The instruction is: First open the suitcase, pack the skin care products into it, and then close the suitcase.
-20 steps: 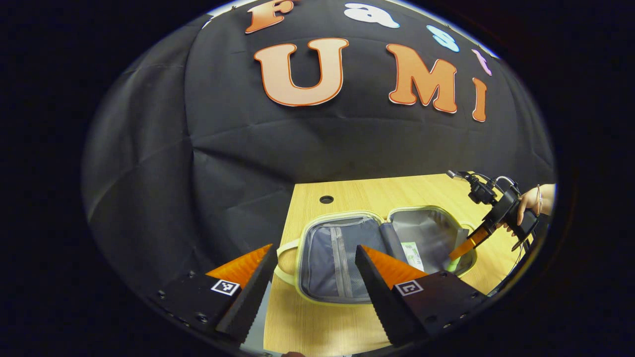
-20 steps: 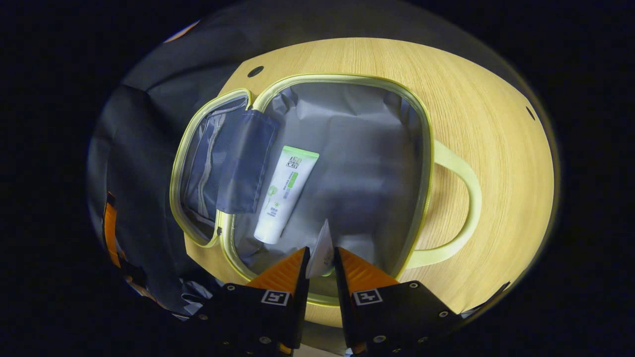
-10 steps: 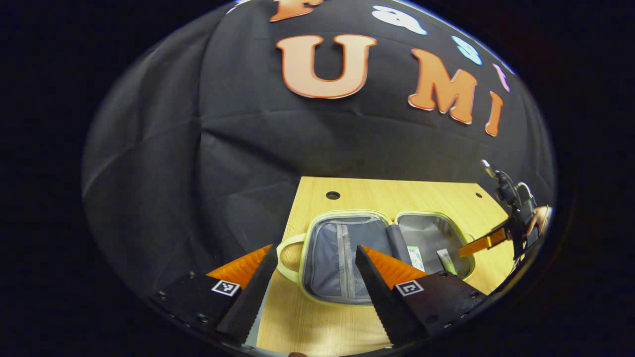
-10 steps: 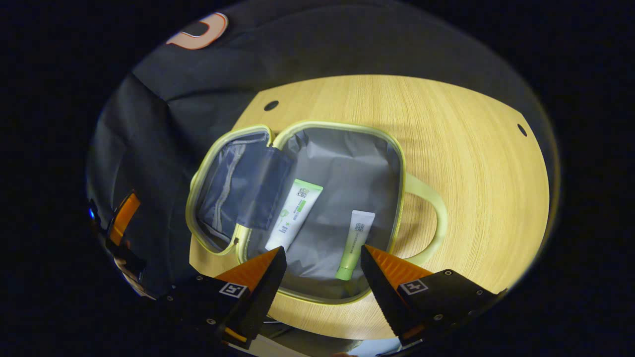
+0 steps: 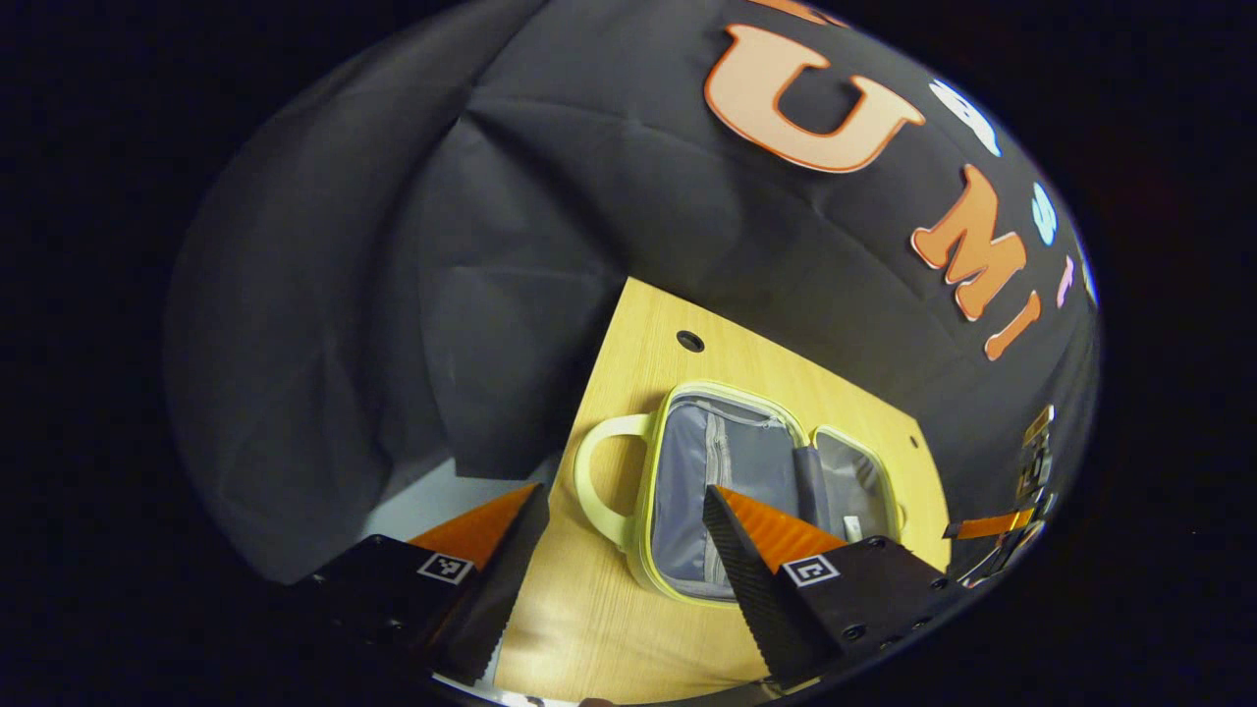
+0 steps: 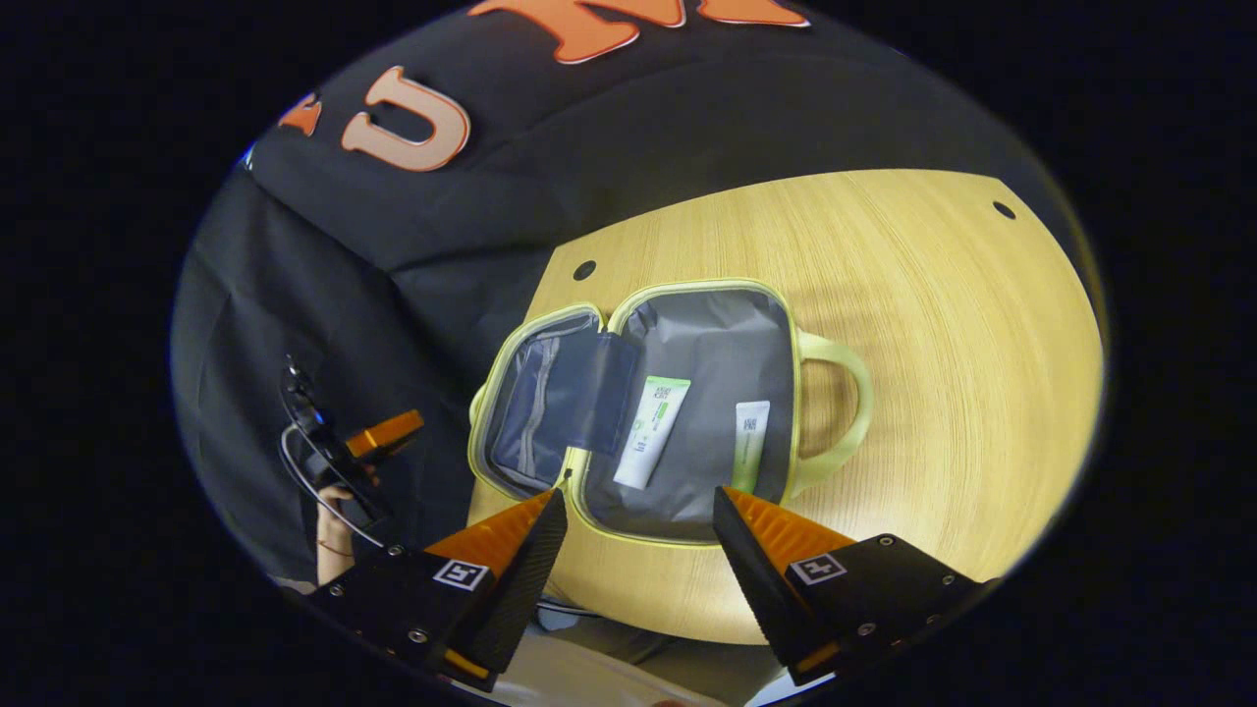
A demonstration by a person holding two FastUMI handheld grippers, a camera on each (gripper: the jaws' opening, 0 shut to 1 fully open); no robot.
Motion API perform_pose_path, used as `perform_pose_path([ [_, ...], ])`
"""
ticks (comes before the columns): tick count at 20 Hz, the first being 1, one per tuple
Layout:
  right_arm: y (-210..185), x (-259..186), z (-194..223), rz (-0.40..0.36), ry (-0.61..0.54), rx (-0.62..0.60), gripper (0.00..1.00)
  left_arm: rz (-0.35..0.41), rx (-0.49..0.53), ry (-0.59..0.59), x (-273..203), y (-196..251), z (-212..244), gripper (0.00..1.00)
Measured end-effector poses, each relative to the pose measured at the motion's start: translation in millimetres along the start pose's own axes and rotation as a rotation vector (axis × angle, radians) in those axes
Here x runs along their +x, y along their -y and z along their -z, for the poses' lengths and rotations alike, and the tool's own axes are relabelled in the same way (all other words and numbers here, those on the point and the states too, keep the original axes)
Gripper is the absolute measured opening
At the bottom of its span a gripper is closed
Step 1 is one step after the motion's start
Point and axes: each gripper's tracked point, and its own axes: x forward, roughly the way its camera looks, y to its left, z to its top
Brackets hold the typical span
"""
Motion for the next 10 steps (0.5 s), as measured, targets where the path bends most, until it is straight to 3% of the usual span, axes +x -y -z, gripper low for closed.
perform_pose_path([
  [5, 34, -28, 1, 0.091, 0.088, 0.011, 0.96, 0.061, -0.147, -0.106, 41, -32, 17, 0.98],
  [7, 44, -37, 5, 0.105, 0.114, 0.065, 0.96, 0.103, -0.214, -0.129, 58, -36, 20, 0.98],
  [10, 65, -46, 13, 0.135, 0.149, 0.174, 0.96, 0.101, -0.256, -0.168, 76, -50, 29, 0.98],
])
